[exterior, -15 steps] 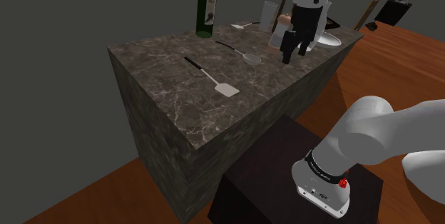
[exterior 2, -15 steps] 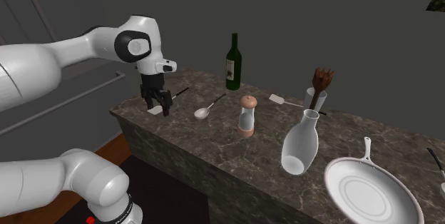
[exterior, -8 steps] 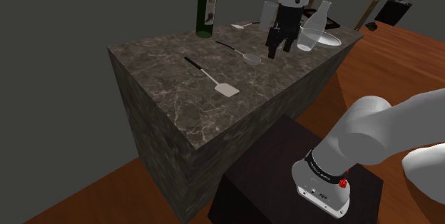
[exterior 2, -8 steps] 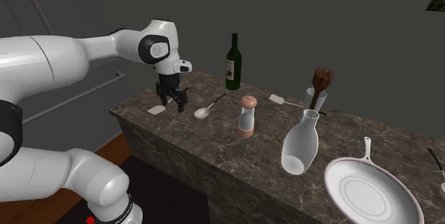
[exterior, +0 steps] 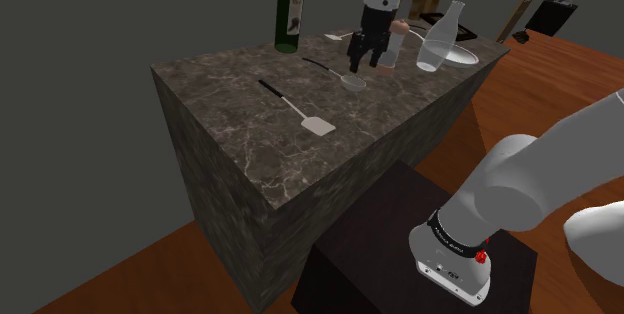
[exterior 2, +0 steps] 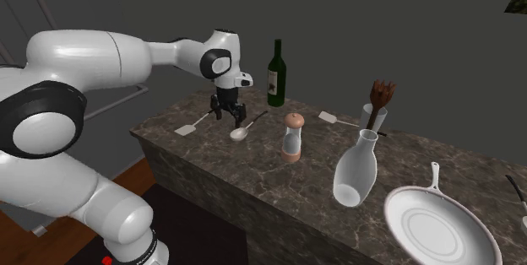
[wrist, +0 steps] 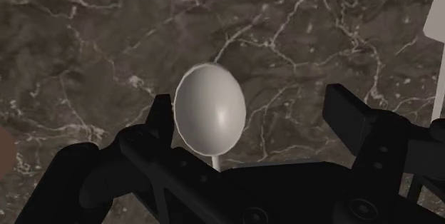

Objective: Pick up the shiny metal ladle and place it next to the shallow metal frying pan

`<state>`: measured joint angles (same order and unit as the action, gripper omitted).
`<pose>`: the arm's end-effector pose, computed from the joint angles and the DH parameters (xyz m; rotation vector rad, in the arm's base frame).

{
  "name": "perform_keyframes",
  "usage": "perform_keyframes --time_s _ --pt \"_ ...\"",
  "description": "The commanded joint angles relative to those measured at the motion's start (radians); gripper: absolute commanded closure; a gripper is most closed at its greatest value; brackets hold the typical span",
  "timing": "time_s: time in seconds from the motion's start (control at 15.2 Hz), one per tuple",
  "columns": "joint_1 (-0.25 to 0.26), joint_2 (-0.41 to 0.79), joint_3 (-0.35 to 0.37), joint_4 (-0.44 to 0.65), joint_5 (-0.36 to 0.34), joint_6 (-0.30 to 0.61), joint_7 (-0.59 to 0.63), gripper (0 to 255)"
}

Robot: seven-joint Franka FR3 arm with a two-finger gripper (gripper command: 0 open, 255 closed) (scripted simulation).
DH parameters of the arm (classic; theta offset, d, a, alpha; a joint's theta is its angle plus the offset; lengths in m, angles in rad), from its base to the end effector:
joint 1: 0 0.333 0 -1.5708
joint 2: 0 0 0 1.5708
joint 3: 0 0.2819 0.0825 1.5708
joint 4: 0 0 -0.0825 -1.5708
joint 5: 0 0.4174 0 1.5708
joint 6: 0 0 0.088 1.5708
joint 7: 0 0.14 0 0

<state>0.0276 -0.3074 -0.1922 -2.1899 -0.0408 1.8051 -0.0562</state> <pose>0.4858 -0.0866 0.4278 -3.1091 0.1339 0.1244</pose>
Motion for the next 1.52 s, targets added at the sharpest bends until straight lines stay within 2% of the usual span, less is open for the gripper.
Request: perform_keyframes --time_s 0.0,0.53,1.06,1.45 --pt "0.001 0.07 -0.021 0.045 0.024 0.034 -0.036 0" --pt "-0.012 0.378 -0.07 0.309 0.169 0.094 -0.178 0" --pt "-0.011 0.407 -0.065 0.24 0.184 0.192 -0.189 0" --pt "-0.011 0.407 -0.065 0.24 0.184 0.192 -0.189 0"
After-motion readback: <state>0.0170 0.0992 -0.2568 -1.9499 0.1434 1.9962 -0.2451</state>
